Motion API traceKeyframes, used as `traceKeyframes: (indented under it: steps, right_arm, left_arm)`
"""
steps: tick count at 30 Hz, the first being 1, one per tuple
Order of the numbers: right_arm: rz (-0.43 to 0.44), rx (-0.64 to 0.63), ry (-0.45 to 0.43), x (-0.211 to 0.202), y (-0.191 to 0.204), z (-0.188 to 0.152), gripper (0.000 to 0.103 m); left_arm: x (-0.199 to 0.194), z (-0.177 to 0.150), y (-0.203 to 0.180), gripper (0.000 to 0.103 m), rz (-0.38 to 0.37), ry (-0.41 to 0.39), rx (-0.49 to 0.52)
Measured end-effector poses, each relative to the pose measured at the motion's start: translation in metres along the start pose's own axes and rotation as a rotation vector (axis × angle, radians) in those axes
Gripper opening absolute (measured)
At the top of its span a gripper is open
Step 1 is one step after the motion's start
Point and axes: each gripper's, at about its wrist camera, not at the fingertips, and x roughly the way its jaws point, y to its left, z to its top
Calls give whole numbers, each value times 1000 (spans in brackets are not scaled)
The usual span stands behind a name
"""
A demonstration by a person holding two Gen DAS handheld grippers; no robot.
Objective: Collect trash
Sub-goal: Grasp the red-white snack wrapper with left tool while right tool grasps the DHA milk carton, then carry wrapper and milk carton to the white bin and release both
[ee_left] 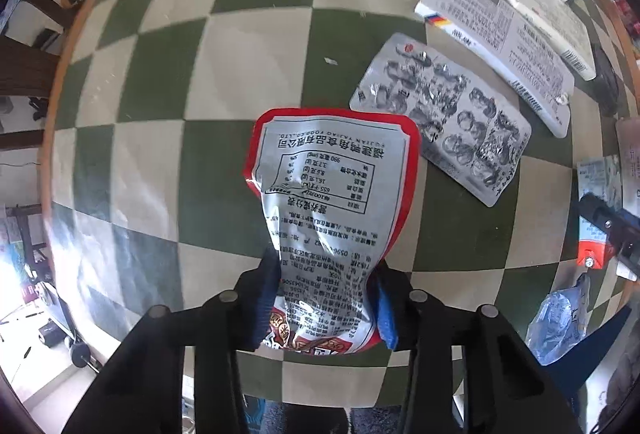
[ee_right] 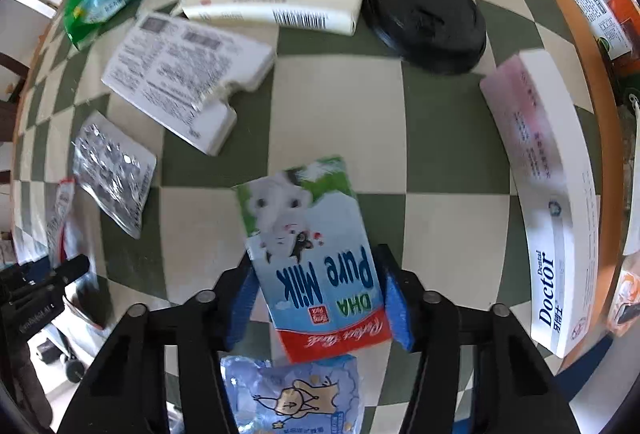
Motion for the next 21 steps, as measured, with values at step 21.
traceKeyframes:
  steps: [21]
  right_arm:
    - [136, 16, -153, -63, 46, -17, 53]
  left_arm:
    - [-124, -46, 73, 22, -11, -219, 1]
